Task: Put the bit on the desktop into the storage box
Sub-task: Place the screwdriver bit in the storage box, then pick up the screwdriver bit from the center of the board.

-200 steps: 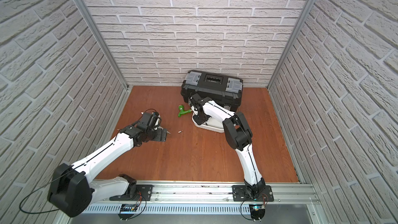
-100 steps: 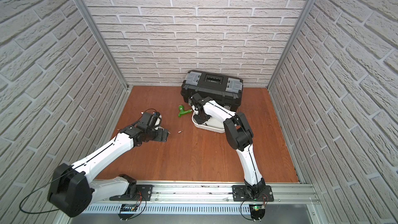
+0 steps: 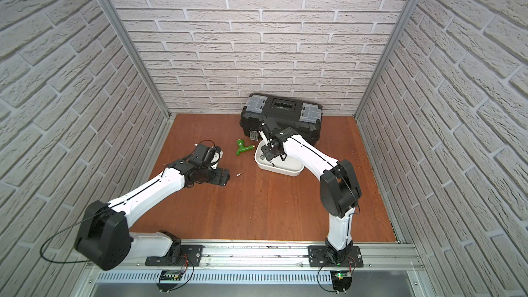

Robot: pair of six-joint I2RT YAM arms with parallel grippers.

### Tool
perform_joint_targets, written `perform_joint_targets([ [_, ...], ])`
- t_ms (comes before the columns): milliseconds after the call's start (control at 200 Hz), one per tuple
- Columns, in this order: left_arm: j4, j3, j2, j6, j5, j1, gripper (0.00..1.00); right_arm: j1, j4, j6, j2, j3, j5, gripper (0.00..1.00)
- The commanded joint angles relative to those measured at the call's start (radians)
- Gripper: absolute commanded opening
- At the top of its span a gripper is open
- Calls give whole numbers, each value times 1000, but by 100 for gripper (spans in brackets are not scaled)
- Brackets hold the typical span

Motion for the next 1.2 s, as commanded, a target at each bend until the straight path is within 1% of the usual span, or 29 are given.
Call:
perform_joint_targets([
  [0, 4, 58, 55, 44, -8, -28, 96, 5, 86, 50, -113, -61, 41, 61],
  [195, -48, 163, 176, 73, -63, -73, 94, -2, 162, 104, -296, -206, 111, 70],
  [315, -77, 219, 240, 94, -72, -85, 94, -12, 200, 131, -418, -293, 139, 77],
  [520, -98, 287, 337, 115, -65, -90, 89, -45, 270, 194, -628, -460, 195, 99],
  [615, -96, 313, 381, 124, -49, -90, 86, -68, 298, 215, -711, -529, 217, 98],
  [710, -102, 342, 424, 132, -34, -89, 82, -96, 312, 235, -781, -582, 211, 98],
  [880, -117, 393, 493, 141, -21, -90, 75, -129, 308, 243, -874, -641, 221, 98],
  [1030, -121, 417, 529, 145, 0, -92, 68, -152, 291, 236, -914, -658, 239, 98],
  [1130, -120, 427, 553, 145, 12, -93, 62, -161, 283, 234, -918, -663, 248, 98],
  [1195, -122, 432, 567, 142, 17, -94, 60, -166, 281, 235, -915, -663, 248, 98],
])
